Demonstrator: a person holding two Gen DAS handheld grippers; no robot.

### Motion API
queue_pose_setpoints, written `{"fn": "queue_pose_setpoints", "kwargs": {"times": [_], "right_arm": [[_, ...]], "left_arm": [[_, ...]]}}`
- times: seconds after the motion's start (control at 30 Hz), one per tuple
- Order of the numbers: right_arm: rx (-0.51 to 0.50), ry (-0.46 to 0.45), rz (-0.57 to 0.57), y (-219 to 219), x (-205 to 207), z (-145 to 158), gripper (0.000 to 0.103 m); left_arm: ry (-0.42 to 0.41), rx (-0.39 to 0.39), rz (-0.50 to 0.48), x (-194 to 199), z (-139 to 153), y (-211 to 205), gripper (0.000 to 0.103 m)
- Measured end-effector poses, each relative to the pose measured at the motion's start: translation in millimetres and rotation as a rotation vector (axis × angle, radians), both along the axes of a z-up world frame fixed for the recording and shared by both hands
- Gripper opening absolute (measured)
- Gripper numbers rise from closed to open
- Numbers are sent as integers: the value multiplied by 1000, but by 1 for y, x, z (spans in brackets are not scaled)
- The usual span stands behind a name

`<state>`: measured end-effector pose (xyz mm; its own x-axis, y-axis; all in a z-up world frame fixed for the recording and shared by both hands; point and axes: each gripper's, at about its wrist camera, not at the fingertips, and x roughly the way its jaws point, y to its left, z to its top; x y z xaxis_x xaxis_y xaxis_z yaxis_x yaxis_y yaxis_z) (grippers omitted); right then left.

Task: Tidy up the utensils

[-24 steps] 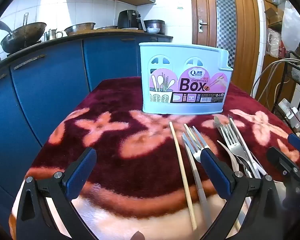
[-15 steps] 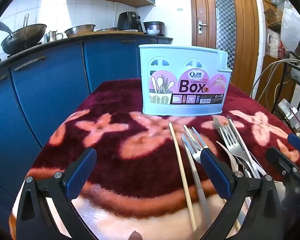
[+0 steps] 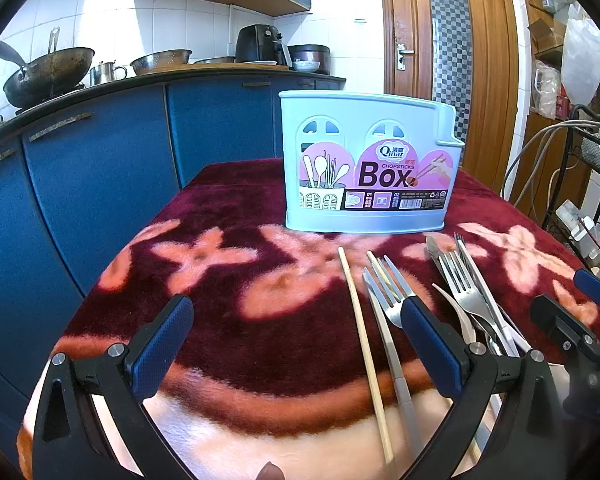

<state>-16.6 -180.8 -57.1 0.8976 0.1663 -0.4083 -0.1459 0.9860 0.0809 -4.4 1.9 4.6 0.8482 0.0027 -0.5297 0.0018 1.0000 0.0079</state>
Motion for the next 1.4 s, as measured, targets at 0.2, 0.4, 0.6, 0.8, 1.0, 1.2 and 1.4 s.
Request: {"fn": "queue_pose_setpoints", "kwargs": {"times": [0.2,0.4,0.6,0.8,1.0,1.2,1.4], "right_arm": [[1,1,0,0,0,0,103],[1,1,0,0,1,-1,103],[2,2,1,0,0,1,103],[2,4,2,0,0,1,103],[3,4,2,1,0,0,103],[3,5,2,0,0,0,103],[3,5,2,1,0,0,103]], "left_arm": [[-3,2,0,-1,-1,0,103],[-4,1,0,-1,-1,0,103],[-5,1,-1,-1,-1,0,103],[-6,1,-1,-1,-1,0,103],[-6,1,-1,-1,-1,0,103],[-6,1,-1,-1,-2,0,103],[-7,0,0,-1,-1,0,103]]}}
